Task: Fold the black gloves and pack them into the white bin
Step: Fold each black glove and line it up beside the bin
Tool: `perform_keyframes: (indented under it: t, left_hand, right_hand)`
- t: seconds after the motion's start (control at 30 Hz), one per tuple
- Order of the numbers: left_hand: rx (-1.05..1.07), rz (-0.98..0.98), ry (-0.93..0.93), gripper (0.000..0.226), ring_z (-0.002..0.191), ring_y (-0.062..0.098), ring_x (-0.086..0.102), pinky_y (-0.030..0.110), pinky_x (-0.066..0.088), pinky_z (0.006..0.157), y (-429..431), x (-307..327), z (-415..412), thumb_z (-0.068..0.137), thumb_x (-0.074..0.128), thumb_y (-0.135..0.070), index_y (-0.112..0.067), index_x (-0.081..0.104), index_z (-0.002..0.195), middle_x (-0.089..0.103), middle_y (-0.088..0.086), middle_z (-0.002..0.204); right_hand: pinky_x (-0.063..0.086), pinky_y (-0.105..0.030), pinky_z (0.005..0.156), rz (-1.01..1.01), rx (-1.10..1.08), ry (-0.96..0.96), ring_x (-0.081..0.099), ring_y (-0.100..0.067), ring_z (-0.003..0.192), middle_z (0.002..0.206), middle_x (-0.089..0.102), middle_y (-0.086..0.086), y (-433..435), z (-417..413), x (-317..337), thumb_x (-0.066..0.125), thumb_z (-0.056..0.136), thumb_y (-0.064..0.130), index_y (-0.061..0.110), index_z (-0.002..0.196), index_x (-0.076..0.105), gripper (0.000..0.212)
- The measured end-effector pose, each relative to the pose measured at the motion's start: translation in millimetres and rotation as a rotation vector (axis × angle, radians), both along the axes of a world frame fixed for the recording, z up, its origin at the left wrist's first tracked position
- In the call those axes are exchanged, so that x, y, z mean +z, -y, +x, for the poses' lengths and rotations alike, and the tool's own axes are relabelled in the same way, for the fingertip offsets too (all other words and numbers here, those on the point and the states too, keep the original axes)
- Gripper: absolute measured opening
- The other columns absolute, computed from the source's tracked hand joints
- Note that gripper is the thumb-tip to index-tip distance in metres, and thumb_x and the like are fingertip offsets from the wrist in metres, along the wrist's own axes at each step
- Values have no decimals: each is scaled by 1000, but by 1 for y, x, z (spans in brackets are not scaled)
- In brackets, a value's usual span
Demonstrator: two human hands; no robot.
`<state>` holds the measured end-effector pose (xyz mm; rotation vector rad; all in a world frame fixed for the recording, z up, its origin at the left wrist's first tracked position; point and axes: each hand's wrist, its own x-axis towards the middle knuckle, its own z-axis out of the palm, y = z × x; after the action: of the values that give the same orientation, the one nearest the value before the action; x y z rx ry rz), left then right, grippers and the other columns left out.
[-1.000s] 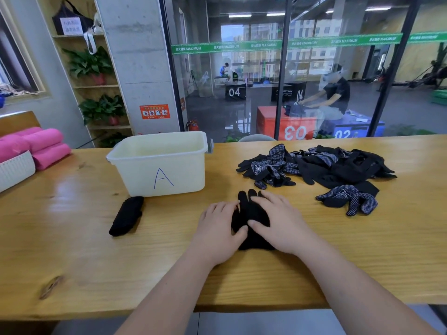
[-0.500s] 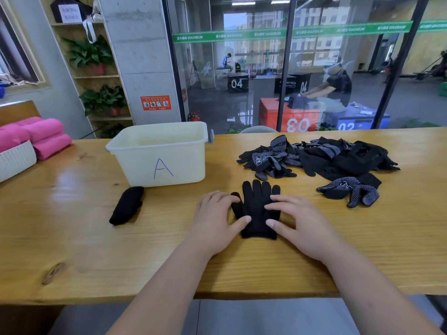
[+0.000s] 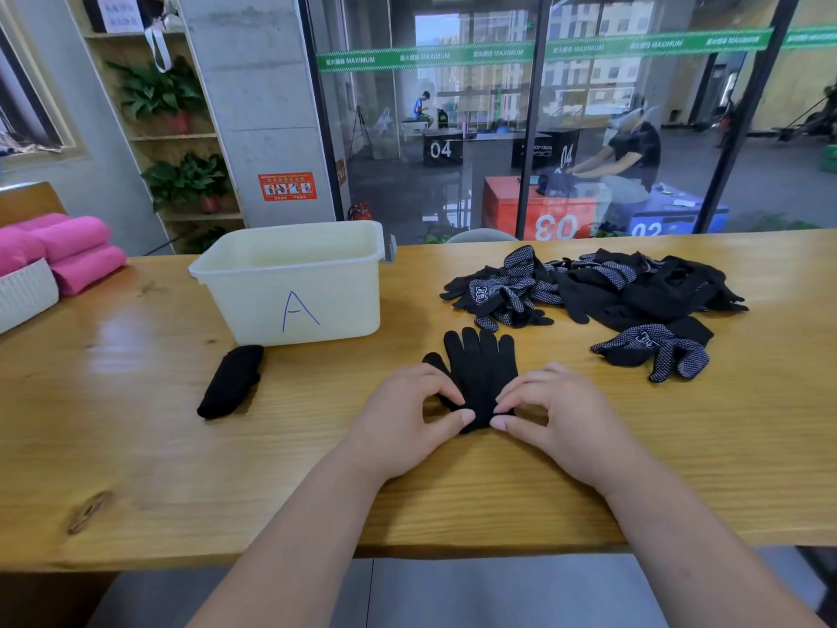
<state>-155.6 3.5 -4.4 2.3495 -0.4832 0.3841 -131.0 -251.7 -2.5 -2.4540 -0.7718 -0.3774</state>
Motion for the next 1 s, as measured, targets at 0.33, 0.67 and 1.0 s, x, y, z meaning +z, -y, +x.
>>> perform_keyframes:
  t: [0.33,0.67,1.0]
  left_hand:
    - [26,65,74,14,107,4,60,28,48,93,2,-1,0,90,83,-28,-33,78,102,68,-21,104]
    - [116,-75,-76,9,99,-2,65,28,53,90,3,4,-4,93,79,-37,-40,76,101,73,-21,95]
    - [159,-2,-53,25,96,2,56,32,49,84,9,6,-4,95,75,-37,-41,50,99,69,-22,89]
  right_hand:
    - [49,-29,89,78,-13,-4,53,-1,107,99,68,29,0,-1,-1,65,89,64,42,99,73,25]
    - [42,-24,70,138,-130,-154,56,-2,84,92,62,16,0,-2,3,76,90,50,50,101,74,12]
    - [43,-21,63,130,-226,-99,60,-2,72,82,69,22,-11,-2,3,77,90,51,50,113,56,31]
